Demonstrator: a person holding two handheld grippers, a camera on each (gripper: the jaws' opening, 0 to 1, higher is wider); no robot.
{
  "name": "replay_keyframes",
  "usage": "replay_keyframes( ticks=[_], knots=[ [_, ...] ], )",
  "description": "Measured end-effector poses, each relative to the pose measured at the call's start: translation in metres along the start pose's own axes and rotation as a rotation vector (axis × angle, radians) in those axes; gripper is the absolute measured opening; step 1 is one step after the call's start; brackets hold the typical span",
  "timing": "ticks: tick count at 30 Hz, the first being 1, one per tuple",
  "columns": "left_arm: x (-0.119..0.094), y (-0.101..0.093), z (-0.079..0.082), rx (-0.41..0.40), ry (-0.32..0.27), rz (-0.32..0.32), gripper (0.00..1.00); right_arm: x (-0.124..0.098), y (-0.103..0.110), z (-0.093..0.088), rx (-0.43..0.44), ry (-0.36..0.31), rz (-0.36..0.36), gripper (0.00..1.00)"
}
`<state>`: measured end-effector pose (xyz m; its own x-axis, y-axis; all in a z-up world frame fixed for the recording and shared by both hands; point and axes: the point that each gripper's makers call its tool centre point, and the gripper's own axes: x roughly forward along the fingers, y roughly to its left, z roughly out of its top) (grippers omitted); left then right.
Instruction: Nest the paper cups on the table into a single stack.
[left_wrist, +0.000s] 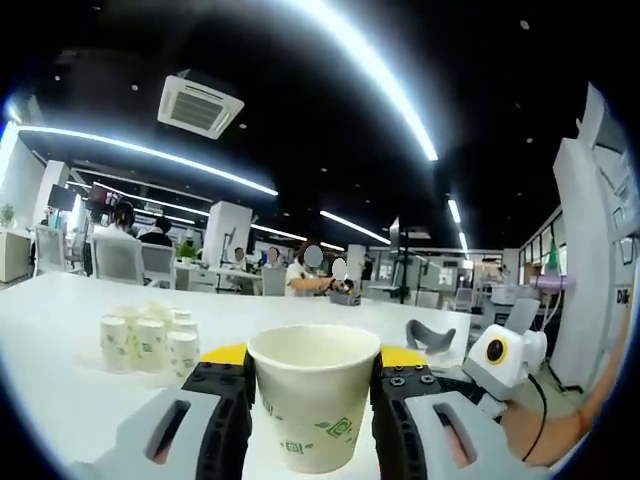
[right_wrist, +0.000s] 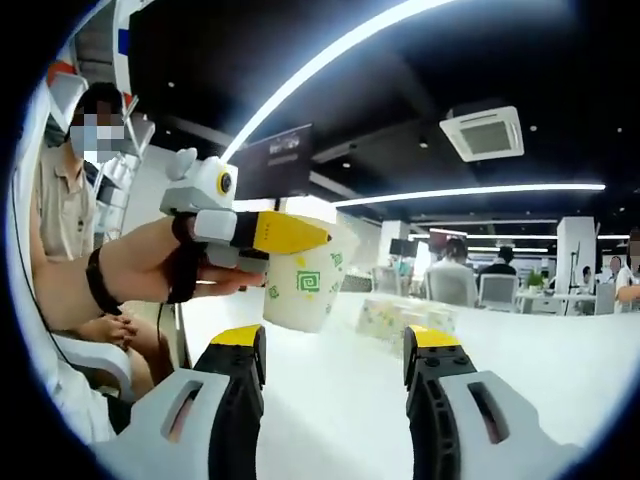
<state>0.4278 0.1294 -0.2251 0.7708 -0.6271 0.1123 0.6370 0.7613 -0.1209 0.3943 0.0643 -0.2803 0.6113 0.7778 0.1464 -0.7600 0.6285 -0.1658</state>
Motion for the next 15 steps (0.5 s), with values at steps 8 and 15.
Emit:
replay_keyframes(
  ticks=[8,15],
  knots=[
    [0.0,0.017,-0.008,0.003,-0.007,0.027,0.49,-0.013,-0.021,0.002,0.001,-0.003,-0.049,0.58],
    [0.003,0.03,-0.02,0.023,-0.003,0.048,0.49,-0.022,-0.032,0.009,-0.01,-0.012,-0.082,0.58]
  ],
)
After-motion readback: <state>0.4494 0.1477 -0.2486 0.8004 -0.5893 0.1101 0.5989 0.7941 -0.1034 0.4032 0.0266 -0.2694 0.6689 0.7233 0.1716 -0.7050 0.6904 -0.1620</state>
